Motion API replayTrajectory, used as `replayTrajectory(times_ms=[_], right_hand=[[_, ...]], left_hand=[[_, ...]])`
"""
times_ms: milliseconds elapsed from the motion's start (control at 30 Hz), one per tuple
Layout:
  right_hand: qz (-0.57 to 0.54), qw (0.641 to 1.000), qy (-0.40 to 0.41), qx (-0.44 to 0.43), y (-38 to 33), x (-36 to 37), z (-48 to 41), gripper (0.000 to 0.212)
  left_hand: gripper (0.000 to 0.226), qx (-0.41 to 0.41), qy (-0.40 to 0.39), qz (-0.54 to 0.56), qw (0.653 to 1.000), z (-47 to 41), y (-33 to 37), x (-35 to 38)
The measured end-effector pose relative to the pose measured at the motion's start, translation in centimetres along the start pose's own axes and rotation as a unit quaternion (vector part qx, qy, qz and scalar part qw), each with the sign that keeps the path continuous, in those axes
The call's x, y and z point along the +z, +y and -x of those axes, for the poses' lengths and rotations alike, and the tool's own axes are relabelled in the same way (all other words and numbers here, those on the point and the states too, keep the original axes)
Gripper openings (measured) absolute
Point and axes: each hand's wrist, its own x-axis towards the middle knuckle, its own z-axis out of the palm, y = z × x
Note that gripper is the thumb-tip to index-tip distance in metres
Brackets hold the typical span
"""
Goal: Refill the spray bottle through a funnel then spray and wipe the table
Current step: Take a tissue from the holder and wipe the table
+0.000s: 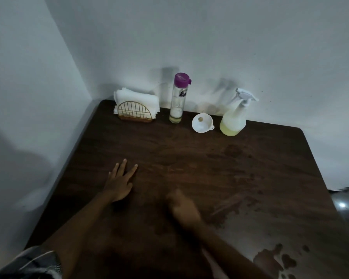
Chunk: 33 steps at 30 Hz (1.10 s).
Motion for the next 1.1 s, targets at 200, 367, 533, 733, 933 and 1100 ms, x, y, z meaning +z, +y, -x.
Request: replayTrajectory(times_ms=[200, 367, 533, 733, 933, 1100], right_hand=[[0.011, 0.948, 0.103, 0.300, 6.7, -0.2, 0.2, 0.030], [-0.169, 0.981, -0.060, 0.075, -4.3, 5.8, 4.6, 0.019], [-0.078, 0.987, 0.046, 0.134, 3.8, 2.9, 1.8, 0.018], [-0.096, 0.906, 0.124, 0.393, 11.6, 0.4, -2.5, 0.019], [-0.078, 0.946, 0.093, 0.299, 5.0, 3.6, -2.3, 0.008], [-0.056, 0.987, 0.092, 0.116, 2.2, 4.5, -1.5, 0.025]], left_hand=[[0.068, 0.001, 0.006, 0.002, 1.000, 0.0, 0.0, 0.2], [0.068, 0.001, 0.003, 0.004, 1.000, 0.2, 0.1, 0.2], [0.067, -0.001, 0.008, 0.004, 1.000, 0.1, 0.1, 0.3], [0.067, -0.004, 0.010, 0.008, 1.000, -0.1, 0.0, 0.4], [0.066, -0.004, 0.007, 0.012, 1.000, 0.0, 0.2, 0.4], [0.067, -0.006, 0.006, 0.016, 1.000, 0.0, 0.1, 0.4]])
